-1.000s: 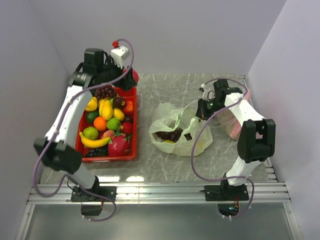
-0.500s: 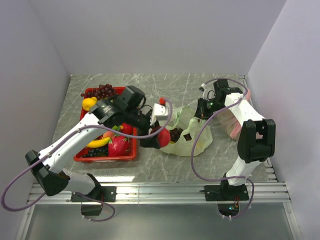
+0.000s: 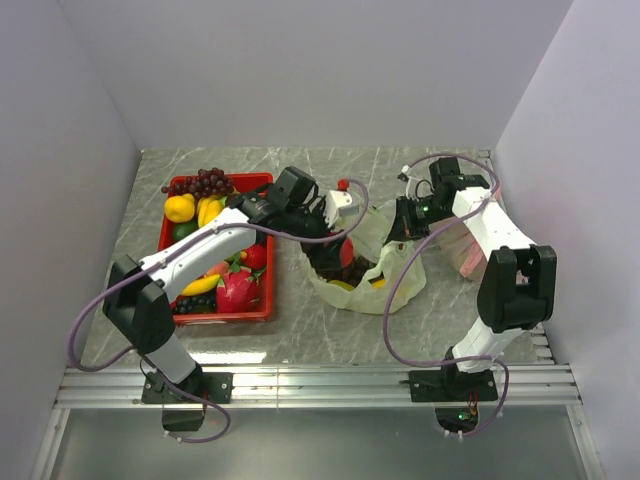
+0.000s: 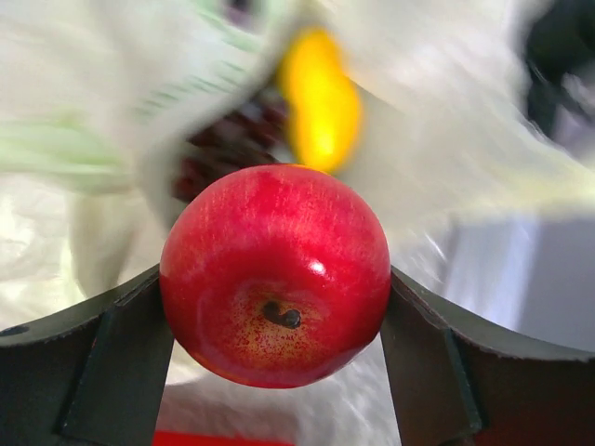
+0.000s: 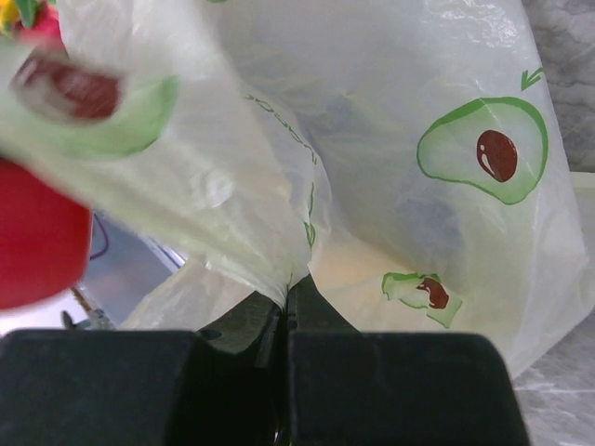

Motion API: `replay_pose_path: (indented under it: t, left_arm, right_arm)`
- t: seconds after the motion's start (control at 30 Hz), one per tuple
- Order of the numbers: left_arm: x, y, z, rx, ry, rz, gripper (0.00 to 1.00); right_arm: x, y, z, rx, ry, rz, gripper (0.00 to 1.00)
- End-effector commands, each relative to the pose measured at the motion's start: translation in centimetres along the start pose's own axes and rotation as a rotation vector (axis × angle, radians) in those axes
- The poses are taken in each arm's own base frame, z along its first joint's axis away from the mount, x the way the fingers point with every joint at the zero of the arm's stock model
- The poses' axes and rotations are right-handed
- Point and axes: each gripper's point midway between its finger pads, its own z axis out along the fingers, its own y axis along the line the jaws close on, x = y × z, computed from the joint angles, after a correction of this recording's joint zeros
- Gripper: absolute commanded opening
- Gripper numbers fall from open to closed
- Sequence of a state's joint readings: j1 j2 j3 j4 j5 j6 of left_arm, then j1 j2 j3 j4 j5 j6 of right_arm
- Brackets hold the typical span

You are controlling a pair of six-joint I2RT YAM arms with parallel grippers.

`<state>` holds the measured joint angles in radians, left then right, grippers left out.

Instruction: Place the fake fruits into the plastic bag and tie a complex knot

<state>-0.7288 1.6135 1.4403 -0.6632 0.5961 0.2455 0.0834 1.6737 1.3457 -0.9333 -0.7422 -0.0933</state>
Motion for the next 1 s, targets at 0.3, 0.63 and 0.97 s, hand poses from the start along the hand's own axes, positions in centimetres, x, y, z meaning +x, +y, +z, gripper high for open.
replay_pose_path:
  t: [0.3, 0.63, 0.97]
  left_arm:
    - [-5.4, 5.5, 4.5, -0.181, -0.178, 0.017, 0.73]
    - [-7.6, 2.3, 0.6, -0.149, -0.204, 0.061, 0.99]
    - [-4.5, -3.7, -11.2, -0.075, -0.298, -0.028, 0.99]
  right_arm:
    - [-1.6, 0.8, 0.1, 0.040, -0.028, -0.083, 0.00]
    - [-1.7, 0.1, 1.1, 0.042, -0.024, -0.036, 0.00]
    - [-1.0, -0.4, 1.3, 0.065, -0.025, -0.019, 0.00]
